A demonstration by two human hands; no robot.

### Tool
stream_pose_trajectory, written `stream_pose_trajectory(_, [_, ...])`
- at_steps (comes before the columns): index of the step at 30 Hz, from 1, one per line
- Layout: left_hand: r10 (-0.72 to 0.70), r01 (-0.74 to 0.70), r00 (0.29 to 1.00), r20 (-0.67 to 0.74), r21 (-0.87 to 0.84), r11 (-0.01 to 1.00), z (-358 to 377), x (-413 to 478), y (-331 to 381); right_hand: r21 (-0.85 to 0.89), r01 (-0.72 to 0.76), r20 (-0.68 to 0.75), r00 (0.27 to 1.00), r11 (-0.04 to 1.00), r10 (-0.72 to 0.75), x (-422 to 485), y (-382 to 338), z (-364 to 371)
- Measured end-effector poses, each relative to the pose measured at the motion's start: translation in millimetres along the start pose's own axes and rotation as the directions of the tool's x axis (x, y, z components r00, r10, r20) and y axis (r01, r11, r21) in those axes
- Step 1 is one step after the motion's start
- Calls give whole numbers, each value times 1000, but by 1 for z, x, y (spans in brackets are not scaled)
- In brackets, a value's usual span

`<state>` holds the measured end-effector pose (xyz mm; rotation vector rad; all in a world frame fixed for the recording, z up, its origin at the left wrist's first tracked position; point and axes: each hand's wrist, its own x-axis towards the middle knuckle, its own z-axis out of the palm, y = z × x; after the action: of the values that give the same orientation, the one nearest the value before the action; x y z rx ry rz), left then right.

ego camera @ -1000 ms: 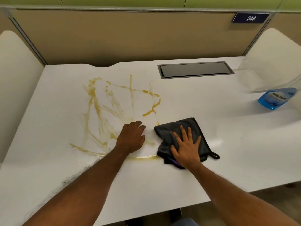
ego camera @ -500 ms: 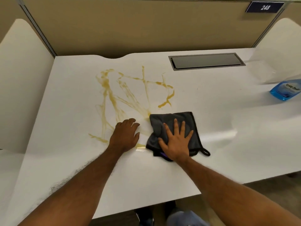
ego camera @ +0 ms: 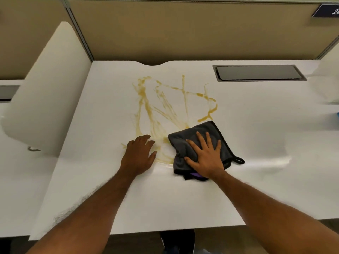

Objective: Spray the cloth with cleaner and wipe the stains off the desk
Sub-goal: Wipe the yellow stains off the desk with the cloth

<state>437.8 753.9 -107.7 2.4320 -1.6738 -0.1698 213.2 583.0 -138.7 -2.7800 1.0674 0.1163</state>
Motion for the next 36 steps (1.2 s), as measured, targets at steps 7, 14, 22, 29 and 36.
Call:
stream_pose_trajectory(7, [-92,93,996,-9,27,995,11,-33,-35,-34,-7,-19,1000,999,6,16,-36,11])
stream_pose_trajectory(14, [9,-9,1000,4,66,998,1,-19,-51,71,-227,-49,972,971,230,21,-62,6])
stream_pose_trajectory(22, [84,-83,996,-32,19,996,-2,-17,-119,12,-53,-65,996,998,54,7,-85,17])
stream_pose_trajectory(29, [77,-77,997,-7,-40,996,13,-29,-150,-12,-85,-43,995,996,85,11,-98,20])
stream_pose_trajectory(36, [64,-65,997,-34,-29,997,13,-31,-149,93,-412,-41,908,906,417,30,-127,15])
